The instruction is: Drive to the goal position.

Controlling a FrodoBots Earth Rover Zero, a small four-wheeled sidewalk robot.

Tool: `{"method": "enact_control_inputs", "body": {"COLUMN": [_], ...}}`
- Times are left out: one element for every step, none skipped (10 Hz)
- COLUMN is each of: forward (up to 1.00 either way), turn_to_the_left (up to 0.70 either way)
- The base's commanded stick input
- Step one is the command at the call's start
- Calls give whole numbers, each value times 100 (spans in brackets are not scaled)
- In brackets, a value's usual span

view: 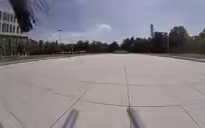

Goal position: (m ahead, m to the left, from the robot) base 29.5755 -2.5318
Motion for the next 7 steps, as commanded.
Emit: {"method": "enact_control_inputs", "body": {"forward": [70,70,70,70,70,70,70], "turn_to_the_left": [-1,-35,-35,-35,-35,-34,-18]}}
